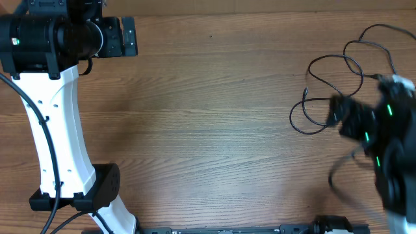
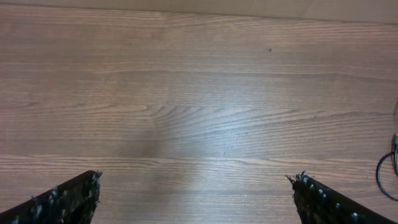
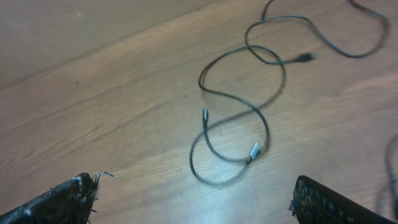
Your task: Untangle cables
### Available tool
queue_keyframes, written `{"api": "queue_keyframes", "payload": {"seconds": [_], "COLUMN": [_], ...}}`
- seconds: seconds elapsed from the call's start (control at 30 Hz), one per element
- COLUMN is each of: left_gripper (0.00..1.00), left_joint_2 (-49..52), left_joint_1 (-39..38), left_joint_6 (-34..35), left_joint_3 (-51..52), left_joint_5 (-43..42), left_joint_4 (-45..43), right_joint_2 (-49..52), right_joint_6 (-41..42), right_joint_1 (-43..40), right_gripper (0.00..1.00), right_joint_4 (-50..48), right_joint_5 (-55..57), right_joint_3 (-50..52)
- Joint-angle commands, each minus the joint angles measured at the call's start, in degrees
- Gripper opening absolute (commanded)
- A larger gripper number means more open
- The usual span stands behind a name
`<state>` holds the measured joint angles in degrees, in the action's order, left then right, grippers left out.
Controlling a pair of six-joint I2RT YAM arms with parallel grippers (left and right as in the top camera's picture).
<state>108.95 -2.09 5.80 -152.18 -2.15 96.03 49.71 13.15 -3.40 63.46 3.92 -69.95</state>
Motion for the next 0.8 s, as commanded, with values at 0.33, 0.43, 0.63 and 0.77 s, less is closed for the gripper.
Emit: {"api": "queue_keyframes", "payload": {"seconds": [0.33,0.43,0.63,0.77], "left_gripper": [1.0,1.0,1.0,1.0], "left_joint_2": [-8.6,-14.1,-27.3,-37.8], "left_joint_1": [0.2,0.2,0.2,0.2], "left_joint_6": [-1.4,-1.3,-1.2,-0.7], "left_joint_3": [0.3,0.3,0.3,0.3], "left_joint_5": [-1.4,-0.7,-0.6,1.0], "left_joint_4": [0.7,0.8,0.8,0.8], "right_joint_2": [-17.2,-17.2,-17.2,-17.2], "right_joint_6": [3.3,3.3,3.1,3.1], "right_joint_1": [-0.1,-0.1,-0.1,-0.1], "right_gripper": [1.0,1.0,1.0,1.0], "right_joint_4": [13.8,15.0,12.5,11.3], "right_joint_5": [-1.4,-3.7,-5.7,-8.5], "right_joint_3": [1.8,3.5,8.9,9.0]}}
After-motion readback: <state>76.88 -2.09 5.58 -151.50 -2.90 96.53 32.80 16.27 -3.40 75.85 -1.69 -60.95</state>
